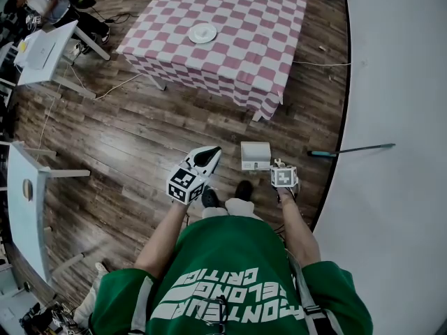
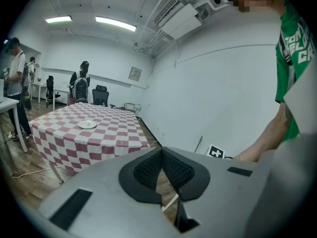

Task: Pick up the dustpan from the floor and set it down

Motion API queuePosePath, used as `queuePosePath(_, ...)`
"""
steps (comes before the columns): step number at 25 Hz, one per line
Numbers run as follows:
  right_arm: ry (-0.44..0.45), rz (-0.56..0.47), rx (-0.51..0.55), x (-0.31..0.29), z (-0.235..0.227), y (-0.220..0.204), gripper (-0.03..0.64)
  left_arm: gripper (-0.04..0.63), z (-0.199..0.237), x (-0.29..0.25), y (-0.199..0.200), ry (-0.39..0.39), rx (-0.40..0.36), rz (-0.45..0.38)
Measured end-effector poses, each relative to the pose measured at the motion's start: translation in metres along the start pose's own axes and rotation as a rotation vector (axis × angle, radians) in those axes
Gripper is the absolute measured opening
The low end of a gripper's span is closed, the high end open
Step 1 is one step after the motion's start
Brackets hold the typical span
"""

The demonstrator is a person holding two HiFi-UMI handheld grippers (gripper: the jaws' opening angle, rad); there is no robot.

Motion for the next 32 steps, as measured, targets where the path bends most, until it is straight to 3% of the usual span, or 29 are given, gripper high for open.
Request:
queuePosePath(10, 0.04, -0.012, 0.114, 0.031, 0.014, 0.019, 0.109, 0.003, 0.002, 0.019, 0.002, 0.029, 0.001, -0.037)
queuePosePath(32, 0.179, -0.122, 0.283, 0.183, 0.035, 0.092, 0.108, 0.003, 0.006, 0.069, 0.018, 0.1, 0.001, -0.14)
Point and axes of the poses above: the fingertips, and each gripper's own axes: x backward along the fingers, z to its left, y out of its top, the point moved 8 cm from there along x, backward along the fingers, and after that the axes turned 2 degrees about -y, right-handed, at the moved point
